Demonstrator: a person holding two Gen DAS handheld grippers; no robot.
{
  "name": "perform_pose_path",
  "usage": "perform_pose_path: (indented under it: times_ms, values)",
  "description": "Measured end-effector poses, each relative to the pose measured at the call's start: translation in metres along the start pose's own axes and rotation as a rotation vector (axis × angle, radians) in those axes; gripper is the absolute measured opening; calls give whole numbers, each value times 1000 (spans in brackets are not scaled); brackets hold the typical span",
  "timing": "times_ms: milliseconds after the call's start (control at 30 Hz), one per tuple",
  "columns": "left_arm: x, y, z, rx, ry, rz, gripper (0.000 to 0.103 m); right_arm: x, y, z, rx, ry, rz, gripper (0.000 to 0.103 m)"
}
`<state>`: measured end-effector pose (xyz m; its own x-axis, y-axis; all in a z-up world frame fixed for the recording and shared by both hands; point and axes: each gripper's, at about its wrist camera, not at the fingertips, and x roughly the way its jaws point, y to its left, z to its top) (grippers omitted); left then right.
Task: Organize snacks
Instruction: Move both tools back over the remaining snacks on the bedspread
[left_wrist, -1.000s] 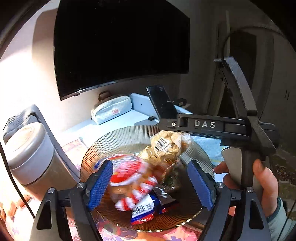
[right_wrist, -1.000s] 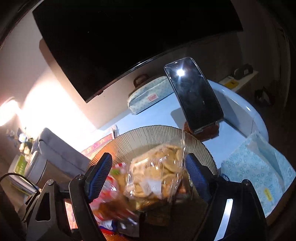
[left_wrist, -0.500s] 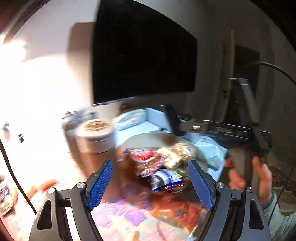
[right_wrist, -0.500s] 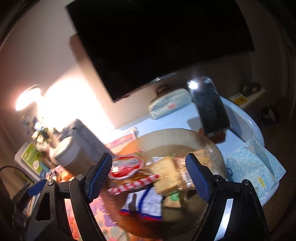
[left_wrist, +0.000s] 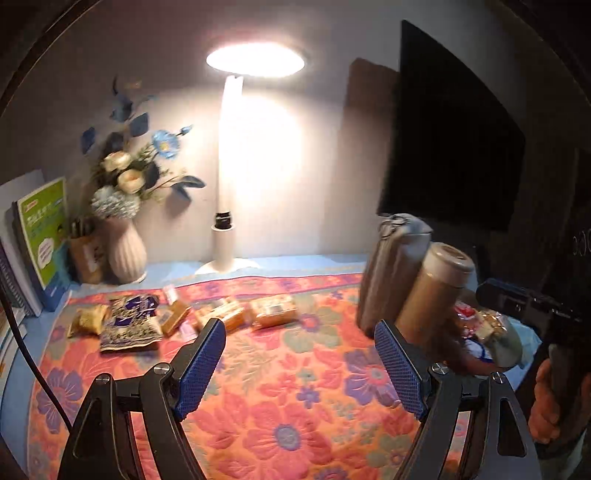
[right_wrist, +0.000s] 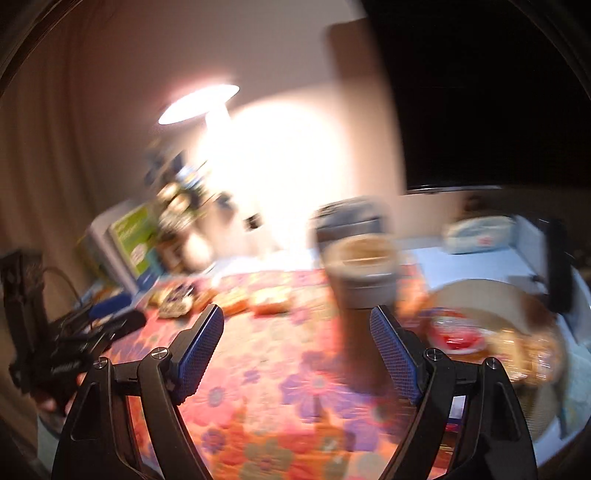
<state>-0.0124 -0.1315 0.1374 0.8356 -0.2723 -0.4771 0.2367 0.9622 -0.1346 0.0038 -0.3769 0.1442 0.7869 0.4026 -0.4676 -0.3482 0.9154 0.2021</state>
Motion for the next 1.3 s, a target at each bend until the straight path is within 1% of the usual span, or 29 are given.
perform_pose_path:
  times_ms: [133, 267, 367, 500, 633, 700, 767, 833, 900, 1000, 1100, 1167, 1300]
  values:
    - [6, 40, -14, -41, 22, 98, 81, 55, 48, -5, -66, 88, 25, 82]
    - [24, 73, -28, -86, 53, 143, 81, 102, 76, -12, -85, 161, 22, 82]
    - [42, 94, -37, -113, 76, 177, 81, 138, 81, -23, -69, 225, -7, 82]
    - [71, 117, -45, -154, 119, 188, 81, 187, 78, -38, -35, 319, -39, 82]
    - [104, 135, -49, -207, 166, 197, 81, 223, 75, -48, -35, 377, -91, 82]
    - [119, 142, -51, -242, 195, 222, 81, 239, 73, -52, -29, 401, -111, 82]
    - [134, 148, -54, -274, 234, 274, 81, 249, 71, -53, -17, 414, -142, 82]
    - [145, 150, -54, -283, 251, 284, 81, 257, 67, -52, -1, 423, -167, 82]
    - [151, 149, -54, -284, 246, 272, 81, 264, 63, -50, 13, 425, -179, 82]
    - [158, 146, -53, -281, 232, 278, 81, 268, 60, -45, 12, 413, -196, 83]
    - [165, 146, -57, -281, 236, 276, 81, 269, 57, -46, 7, 409, -200, 87]
    - [168, 146, -60, -283, 247, 287, 81, 268, 58, -47, -1, 405, -203, 89]
    - [159, 145, -60, -276, 202, 316, 81, 271, 61, -49, -20, 412, -204, 92]
